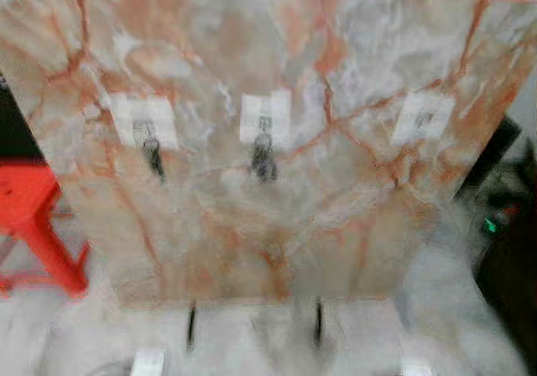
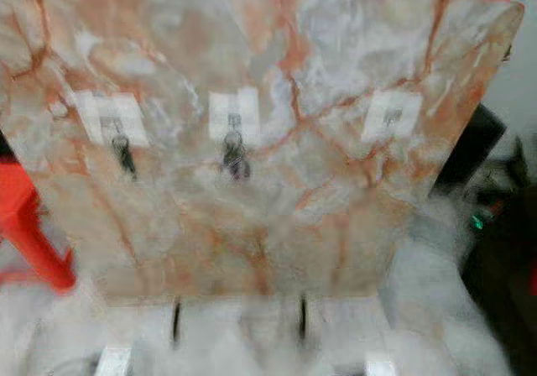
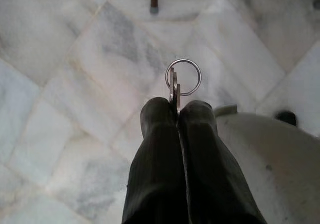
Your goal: Hang keys on a hook
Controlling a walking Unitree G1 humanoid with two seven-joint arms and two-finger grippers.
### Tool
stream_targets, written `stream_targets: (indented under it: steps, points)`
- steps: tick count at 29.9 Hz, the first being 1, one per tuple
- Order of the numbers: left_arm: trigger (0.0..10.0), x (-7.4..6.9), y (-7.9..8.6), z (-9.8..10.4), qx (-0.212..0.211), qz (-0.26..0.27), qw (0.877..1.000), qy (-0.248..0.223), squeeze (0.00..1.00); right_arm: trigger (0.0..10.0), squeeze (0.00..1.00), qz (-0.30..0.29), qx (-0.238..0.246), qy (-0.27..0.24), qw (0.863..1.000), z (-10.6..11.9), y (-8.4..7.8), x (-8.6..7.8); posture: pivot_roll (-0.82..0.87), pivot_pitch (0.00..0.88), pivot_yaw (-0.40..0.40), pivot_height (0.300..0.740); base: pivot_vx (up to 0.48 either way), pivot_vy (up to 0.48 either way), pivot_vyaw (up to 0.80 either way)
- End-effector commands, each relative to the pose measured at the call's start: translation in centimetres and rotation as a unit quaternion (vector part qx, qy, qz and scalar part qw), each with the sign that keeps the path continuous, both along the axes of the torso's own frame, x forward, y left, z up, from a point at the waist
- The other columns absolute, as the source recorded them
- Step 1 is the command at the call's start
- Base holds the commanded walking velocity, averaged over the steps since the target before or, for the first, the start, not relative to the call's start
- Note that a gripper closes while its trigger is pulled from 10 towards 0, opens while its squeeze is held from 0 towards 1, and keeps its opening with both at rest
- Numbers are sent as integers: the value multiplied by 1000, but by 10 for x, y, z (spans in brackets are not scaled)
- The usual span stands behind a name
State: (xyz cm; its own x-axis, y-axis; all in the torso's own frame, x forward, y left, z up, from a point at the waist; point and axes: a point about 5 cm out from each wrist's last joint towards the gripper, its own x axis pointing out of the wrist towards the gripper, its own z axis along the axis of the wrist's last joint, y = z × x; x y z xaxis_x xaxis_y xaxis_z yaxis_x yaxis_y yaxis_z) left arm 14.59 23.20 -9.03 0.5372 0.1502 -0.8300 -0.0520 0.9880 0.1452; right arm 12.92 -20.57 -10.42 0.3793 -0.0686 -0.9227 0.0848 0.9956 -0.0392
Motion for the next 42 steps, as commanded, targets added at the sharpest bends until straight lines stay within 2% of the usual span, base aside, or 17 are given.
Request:
stream_targets:
  steps: [1,19,25,42]
  points:
    - [10000,4,-7,0,-9,-2,1000,-1,0,10000,0,-22,-8,-7,1000,2,-9,1,-30,0,-52,740,0,-480,0]
    - [10000,5,-6,0,-6,-1,1000,-3,0,10000,0,-12,-13,-9,1000,3,-10,3,-38,0,-50,740,0,-480,24]
    - [10000,5,-6,0,-6,-3,1000,-3,0,10000,0,8,-20,-8,1000,3,-10,3,-40,0,-49,740,0,-480,706]
    - [10000,5,-6,1,0,-3,1000,-14,0,10000,0,15,-23,-7,1000,3,-11,2,-46,0,-49,740,0,-480,800]
